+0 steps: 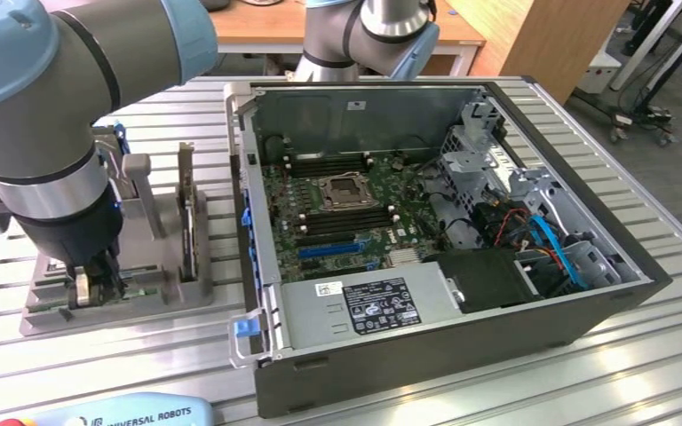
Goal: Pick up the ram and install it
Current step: 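Pick up the ram and move it above insertion slot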
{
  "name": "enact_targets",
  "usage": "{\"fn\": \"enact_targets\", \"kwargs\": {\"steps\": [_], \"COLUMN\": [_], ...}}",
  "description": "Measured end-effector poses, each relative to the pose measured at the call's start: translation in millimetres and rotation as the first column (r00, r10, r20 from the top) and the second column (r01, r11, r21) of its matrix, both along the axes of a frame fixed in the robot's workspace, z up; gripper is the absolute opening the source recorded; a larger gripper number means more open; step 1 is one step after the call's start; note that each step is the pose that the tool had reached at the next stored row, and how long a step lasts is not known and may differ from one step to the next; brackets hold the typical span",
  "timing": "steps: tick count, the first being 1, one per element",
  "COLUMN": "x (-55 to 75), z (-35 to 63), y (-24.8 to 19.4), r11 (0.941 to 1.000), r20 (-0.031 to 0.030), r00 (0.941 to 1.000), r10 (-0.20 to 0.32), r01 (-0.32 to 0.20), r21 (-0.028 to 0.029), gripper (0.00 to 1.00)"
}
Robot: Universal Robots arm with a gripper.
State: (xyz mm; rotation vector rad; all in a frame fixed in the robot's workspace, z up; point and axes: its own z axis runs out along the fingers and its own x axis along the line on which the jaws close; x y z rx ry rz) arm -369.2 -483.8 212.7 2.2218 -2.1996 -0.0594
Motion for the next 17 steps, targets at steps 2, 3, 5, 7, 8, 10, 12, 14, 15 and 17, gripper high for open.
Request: {"fn": "enact_targets", "kwargs": {"steps": [2, 3, 5, 7, 8, 10, 12, 14, 15, 17], "x": [0.0, 0.0, 0.0, 0.0, 0.0, 0.0, 0.0, 0.0, 0.0, 0.0], "z": [5.4, 8.1, 14.4, 20.4, 23.2, 29.3, 35.9, 42.8, 46.1, 52.5], "y": [0.0, 0.0, 0.0, 0.0, 0.0, 0.0, 0.0, 0.0, 0.0, 0.0], "r11": [1.0000, 1.0000, 1.0000, 1.0000, 1.0000, 1.0000, 1.0000, 1.0000, 1.0000, 1.0000], "r20": [0.0000, 0.0001, 0.0000, 0.0000, 0.0000, 0.0000, 0.0000, 0.0001, 0.0000, 0.0000], "r00": [1.0000, 1.0000, 1.0000, 1.0000, 1.0000, 1.0000, 1.0000, 1.0000, 1.0000, 1.0000], "r10": [0.000, 0.000, 0.000, 0.000, 0.000, 0.000, 0.000, 0.000, 0.000, 0.000], "r01": [0.000, 0.000, 0.000, 0.000, 0.000, 0.000, 0.000, 0.000, 0.000, 0.000], "r21": [0.0000, 0.0000, 0.0000, 0.0000, 0.0000, -0.0001, -0.0001, 0.0000, 0.0000, 0.0000], "gripper": [0.11, 0.11, 0.11, 0.11, 0.11, 0.11, 0.11, 0.11, 0.11, 0.11]}}
